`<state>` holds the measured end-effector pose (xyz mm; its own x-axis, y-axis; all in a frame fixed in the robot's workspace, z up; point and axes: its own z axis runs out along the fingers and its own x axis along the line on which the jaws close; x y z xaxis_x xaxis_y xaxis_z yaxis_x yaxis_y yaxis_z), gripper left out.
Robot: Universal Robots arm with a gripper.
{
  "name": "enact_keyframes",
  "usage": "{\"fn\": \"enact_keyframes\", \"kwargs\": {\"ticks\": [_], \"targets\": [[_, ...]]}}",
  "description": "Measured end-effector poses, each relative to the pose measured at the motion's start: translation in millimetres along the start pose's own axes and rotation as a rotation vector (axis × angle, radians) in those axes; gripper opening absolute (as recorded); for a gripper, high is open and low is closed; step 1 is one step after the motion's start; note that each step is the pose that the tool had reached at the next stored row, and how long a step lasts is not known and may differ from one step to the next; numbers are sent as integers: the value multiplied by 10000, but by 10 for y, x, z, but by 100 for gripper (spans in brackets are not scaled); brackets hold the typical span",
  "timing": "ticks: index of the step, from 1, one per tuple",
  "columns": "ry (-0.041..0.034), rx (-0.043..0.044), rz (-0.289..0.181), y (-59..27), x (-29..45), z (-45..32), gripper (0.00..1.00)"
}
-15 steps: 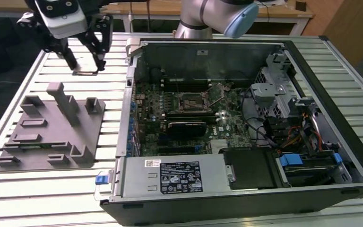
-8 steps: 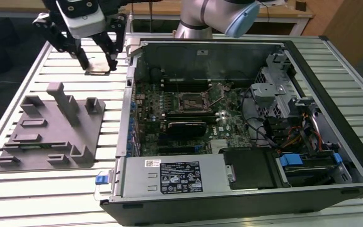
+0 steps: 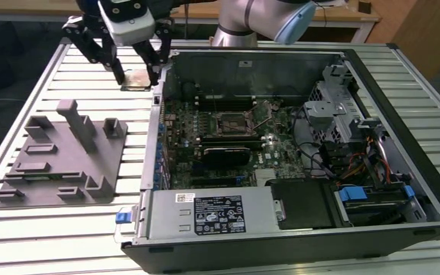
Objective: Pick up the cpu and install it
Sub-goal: 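Pick up the cpu and move it towards the insertion slot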
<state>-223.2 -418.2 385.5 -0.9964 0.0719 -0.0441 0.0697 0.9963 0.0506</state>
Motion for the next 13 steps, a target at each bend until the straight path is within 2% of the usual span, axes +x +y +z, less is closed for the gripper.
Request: {"fn": "enact_keyframes", "kwargs": {"ticks": [13], "targets": [[1,0,0,28,-394,19,55]]}}
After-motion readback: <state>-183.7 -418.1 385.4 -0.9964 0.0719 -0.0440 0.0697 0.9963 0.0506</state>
